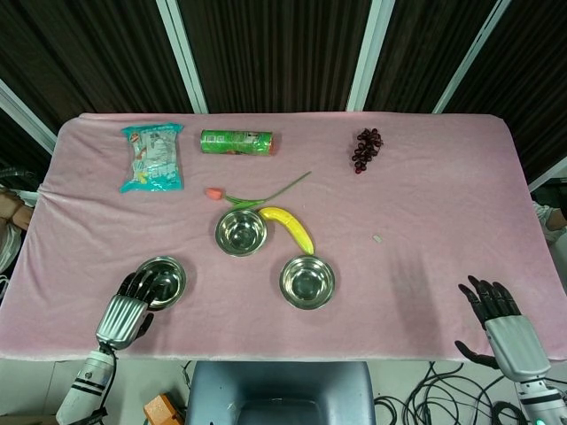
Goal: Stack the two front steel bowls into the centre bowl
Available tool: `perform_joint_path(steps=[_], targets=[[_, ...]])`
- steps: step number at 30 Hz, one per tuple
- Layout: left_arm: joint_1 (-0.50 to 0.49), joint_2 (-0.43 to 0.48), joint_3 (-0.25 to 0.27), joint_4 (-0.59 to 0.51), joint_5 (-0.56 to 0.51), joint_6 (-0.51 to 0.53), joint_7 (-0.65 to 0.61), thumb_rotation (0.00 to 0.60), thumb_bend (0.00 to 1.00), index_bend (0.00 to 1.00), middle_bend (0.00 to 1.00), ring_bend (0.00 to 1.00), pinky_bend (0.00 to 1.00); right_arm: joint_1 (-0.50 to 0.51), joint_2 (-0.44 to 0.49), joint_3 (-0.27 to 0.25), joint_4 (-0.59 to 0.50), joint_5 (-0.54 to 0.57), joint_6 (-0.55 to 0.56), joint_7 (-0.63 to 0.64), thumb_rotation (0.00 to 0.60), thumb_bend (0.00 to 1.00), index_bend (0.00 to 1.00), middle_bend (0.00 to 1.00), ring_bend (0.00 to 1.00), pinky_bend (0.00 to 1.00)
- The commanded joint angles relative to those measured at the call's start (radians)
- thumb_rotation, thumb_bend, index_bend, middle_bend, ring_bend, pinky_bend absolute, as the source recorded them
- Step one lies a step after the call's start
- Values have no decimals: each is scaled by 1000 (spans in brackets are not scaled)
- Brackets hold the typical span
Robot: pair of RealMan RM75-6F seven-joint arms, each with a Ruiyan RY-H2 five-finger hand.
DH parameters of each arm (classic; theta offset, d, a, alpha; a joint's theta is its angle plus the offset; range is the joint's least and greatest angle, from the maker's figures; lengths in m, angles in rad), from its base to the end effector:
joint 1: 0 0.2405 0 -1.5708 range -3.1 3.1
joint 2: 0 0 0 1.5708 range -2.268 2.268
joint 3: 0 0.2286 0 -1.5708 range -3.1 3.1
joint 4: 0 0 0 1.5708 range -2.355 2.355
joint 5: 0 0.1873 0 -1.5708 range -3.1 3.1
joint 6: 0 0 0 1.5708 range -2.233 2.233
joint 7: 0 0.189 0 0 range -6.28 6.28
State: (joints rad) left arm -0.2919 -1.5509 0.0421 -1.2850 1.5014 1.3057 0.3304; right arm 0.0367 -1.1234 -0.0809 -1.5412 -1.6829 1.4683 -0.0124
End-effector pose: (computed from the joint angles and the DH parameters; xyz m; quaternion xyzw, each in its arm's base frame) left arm -0.2492 0.2549 0.0156 -0.7373 -0.3022 -0.3061 0.5208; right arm -0.2821 -0.1799 0.1332 0.6785 -0.3828 0.3375 0.5285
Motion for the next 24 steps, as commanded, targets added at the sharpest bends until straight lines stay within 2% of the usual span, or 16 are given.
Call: perform_joint_path(steps=[1,3,12,19,24], targets=[[4,-18,-5,33,14,15,-25,600,412,424,161,93,130,0,1,0,-1,1,1,2,600,341,0,0,0,0],[-1,-31,-10,56,24,17,-53,600,415,494,197,112,133,-1,2,1,-1,2,4,3,600,341,0,0,0,0],[-15,-90,-37,157,46,42,-171,600,429,625,279,153,137,-1,4,1,0,2,4,9,600,341,0,0,0,0],[-21,-116,-55,211,63,80,-251,600,421,669,308,164,137,1,5,-1,-2,3,-1,4,600,341,0,0,0,0],[-34,-115,-95,204,66,124,-308,600,414,677,315,163,136,1,6,-1,-3,5,-3,4,600,341,0,0,0,0]])
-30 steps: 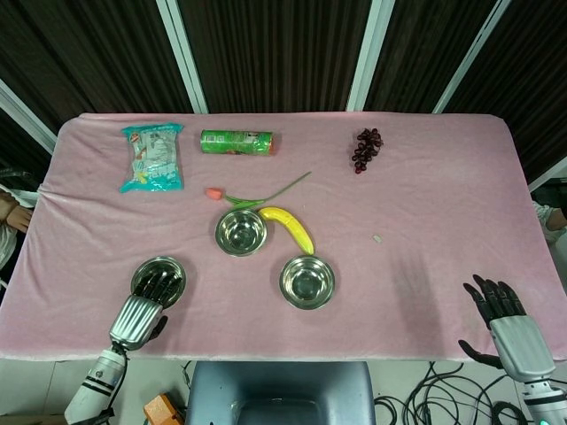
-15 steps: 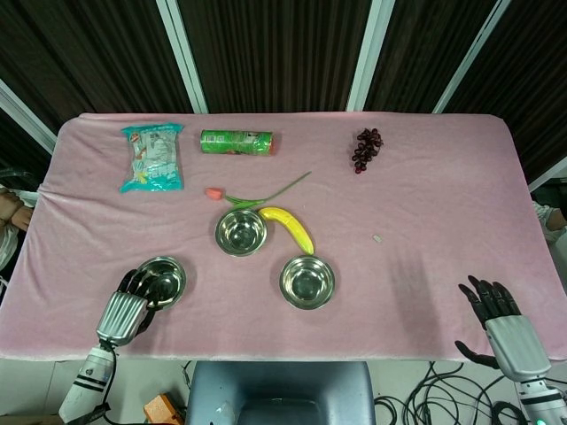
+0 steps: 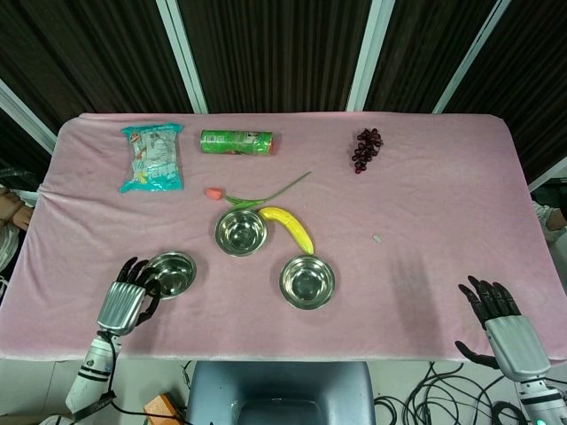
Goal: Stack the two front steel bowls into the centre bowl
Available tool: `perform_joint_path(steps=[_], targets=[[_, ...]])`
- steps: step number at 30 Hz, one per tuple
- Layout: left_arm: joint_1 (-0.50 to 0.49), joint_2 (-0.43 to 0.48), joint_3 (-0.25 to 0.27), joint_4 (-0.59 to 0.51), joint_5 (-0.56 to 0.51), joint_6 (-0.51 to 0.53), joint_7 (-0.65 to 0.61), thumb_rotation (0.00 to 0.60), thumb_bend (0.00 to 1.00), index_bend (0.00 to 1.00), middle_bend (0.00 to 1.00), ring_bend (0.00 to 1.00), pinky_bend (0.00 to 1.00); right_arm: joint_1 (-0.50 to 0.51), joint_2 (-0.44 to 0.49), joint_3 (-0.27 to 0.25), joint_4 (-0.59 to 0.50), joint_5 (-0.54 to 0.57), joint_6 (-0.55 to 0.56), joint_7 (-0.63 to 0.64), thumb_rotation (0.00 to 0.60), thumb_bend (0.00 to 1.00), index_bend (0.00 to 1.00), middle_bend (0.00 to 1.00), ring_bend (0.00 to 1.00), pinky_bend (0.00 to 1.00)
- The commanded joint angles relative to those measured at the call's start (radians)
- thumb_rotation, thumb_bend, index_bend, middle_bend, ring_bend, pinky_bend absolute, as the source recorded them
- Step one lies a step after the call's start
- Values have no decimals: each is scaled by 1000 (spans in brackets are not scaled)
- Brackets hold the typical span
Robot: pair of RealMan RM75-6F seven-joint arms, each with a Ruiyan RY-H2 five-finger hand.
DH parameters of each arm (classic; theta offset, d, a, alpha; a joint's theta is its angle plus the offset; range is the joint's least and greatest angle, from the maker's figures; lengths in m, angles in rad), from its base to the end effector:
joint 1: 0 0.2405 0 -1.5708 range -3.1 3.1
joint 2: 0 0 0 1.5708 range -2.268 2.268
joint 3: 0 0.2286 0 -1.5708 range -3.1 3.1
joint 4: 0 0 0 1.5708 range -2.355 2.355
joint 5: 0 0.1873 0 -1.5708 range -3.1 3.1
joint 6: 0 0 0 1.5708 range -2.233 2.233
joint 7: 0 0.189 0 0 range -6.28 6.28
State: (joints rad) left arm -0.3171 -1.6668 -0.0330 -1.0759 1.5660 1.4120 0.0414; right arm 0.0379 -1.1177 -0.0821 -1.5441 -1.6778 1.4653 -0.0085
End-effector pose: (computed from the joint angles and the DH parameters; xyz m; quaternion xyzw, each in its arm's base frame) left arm -0.2376 0.2809 0.0250 -0.6743 -0.3177 -0.4233 0.5149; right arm -0.2832 -0.1801 0.1343 0.6776 -0.3852 0.3356 0.5290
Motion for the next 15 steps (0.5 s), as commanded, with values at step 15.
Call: perform_joint_path(steps=[15], targets=[[-238,-90,-232,-80,-120,-141,159,600,399,678,329,169,138,-7,26,6,5,13,19,59,600,341,0,0,0,0]])
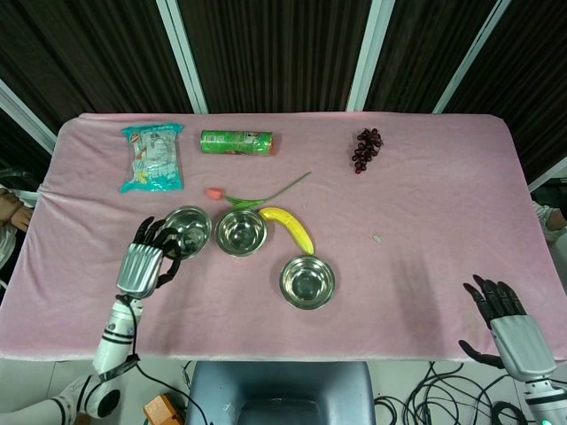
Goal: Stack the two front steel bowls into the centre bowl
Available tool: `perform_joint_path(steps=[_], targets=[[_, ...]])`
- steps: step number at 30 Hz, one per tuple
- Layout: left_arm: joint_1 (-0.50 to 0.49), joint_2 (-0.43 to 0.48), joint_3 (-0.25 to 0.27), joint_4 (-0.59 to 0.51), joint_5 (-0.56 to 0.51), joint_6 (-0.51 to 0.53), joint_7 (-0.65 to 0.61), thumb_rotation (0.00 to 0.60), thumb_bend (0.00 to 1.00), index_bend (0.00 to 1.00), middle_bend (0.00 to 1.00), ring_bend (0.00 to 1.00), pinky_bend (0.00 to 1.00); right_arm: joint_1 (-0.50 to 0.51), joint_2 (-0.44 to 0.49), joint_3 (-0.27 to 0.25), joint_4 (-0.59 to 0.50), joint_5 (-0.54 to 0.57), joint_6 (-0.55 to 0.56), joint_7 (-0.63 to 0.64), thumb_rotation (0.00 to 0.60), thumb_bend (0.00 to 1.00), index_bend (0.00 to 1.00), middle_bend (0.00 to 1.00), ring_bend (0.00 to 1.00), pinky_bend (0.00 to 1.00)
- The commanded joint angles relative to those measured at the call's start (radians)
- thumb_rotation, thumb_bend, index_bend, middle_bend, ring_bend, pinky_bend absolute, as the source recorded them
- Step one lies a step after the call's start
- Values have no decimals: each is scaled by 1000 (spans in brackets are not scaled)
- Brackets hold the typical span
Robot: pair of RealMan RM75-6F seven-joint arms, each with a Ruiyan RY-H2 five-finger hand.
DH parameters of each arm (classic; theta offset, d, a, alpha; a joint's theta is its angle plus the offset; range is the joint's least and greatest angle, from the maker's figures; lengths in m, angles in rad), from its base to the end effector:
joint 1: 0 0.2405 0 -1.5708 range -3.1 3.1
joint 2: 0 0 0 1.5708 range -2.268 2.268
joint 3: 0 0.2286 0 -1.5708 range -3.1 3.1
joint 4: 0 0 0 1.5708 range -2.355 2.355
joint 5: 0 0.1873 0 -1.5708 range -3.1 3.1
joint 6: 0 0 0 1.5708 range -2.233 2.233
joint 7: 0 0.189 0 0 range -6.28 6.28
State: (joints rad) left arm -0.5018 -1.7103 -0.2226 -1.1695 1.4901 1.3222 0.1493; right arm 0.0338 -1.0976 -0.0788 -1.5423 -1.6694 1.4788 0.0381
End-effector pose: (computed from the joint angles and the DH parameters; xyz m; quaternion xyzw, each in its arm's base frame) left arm -0.1617 0.3446 0.0317 -0.6436 -0.2940 -0.4868 0.5122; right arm -0.2862 -0.1803 0.1438 0.6661 -0.3933 0.3439 0.5322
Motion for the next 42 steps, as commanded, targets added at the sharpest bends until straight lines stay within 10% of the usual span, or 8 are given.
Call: perform_joint_path(steps=[1,12,24,35,42], targets=[[-70,-63,-53,23,-55,-64,65,600,397,677,329,169,138,-3,8,3,5,7,6,19,600,341,0,0,0,0],[-174,-202,-73,181,-121,-160,151,600,393,596,316,169,140,-8,28,7,20,27,8,71,600,341,0,0,0,0],[-169,-225,-19,167,-121,-143,175,600,393,66,246,131,138,-14,28,4,22,14,20,79,600,341,0,0,0,0],[40,80,171,-252,-8,77,289,600,394,0,204,120,136,38,-17,9,12,-26,-44,4,600,341,0,0,0,0],[256,245,301,-247,29,288,199,600,396,0,148,72,121,189,-114,70,-19,-97,-181,-175,600,341,17,0,0,0]])
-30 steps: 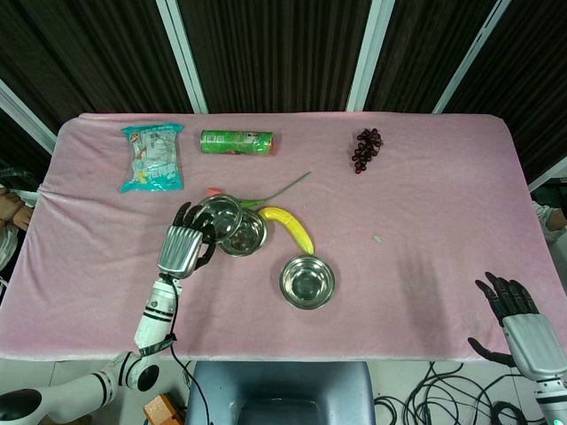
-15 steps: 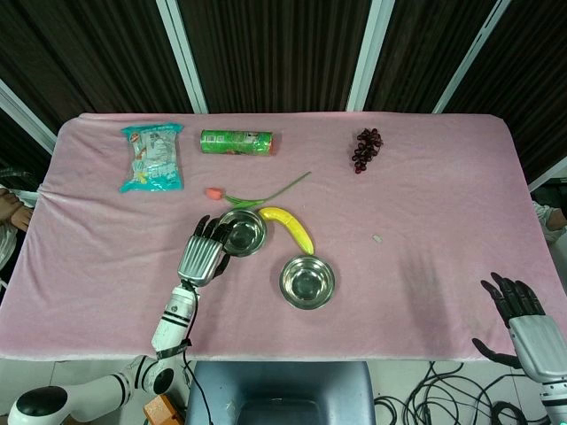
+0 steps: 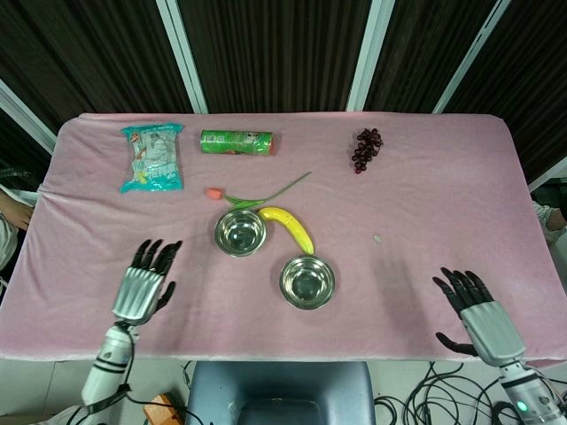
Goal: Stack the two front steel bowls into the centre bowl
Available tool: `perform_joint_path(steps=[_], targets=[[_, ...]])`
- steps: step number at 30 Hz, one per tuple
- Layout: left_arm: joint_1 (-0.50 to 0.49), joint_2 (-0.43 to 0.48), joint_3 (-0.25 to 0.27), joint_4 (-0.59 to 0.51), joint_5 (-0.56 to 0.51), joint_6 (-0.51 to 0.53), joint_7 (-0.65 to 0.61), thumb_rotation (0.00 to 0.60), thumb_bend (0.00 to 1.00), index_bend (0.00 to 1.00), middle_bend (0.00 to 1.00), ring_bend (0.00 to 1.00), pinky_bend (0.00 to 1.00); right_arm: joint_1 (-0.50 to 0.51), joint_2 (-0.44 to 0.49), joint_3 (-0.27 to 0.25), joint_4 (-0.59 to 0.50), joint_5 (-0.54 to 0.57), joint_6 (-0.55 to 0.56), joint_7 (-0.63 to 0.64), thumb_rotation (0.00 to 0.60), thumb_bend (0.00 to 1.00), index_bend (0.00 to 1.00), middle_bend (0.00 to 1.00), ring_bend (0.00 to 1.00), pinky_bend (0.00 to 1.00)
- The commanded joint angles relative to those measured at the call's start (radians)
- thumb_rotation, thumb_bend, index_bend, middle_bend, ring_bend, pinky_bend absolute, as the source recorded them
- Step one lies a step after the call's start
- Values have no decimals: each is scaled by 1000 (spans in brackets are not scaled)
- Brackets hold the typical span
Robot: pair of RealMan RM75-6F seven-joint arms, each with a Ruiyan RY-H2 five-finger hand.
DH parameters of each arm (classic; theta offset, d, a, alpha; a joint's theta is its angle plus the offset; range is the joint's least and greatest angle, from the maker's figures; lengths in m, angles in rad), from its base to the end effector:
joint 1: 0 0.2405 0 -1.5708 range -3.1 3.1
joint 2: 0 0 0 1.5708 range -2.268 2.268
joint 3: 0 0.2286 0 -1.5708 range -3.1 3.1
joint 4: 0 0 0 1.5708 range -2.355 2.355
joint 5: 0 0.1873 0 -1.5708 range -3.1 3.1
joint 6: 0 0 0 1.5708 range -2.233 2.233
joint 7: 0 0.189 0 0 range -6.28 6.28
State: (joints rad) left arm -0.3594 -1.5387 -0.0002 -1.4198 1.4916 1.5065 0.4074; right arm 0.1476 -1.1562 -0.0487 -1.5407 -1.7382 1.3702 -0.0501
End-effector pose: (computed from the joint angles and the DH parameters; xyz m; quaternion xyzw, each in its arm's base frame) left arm -0.1955 0.2743 0.0545 -0.6788 -0.2520 -0.4037 0.5592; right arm -0.2533 -0.2110 0.1083 0.7279 -0.3415 0.3508 0.4801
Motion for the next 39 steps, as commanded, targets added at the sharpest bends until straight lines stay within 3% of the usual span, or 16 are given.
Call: perform_joint_path(steps=[1,7,14,25,32,39], targets=[[142,83,91,27,26,123,-103,600,397,0,145,70,120,106,-79,56,-29,-27,-105,-116,600,341,42,0,0,0],[234,83,111,144,34,184,-246,600,400,0,137,67,118,256,-220,124,-31,23,-293,-208,600,341,276,0,0,0],[265,95,102,167,87,231,-292,600,400,0,137,67,118,366,-369,152,28,85,-423,-283,600,380,444,0,0,0],[288,111,71,150,84,204,-297,600,398,0,136,67,118,442,-510,158,154,160,-475,-307,600,412,589,0,0,0],[296,117,60,141,81,177,-287,600,398,0,136,67,118,453,-529,156,213,168,-436,-276,600,518,775,12,0,0],[301,122,51,130,80,155,-280,600,398,0,128,67,118,470,-531,176,238,188,-404,-286,600,562,820,35,0,0]])
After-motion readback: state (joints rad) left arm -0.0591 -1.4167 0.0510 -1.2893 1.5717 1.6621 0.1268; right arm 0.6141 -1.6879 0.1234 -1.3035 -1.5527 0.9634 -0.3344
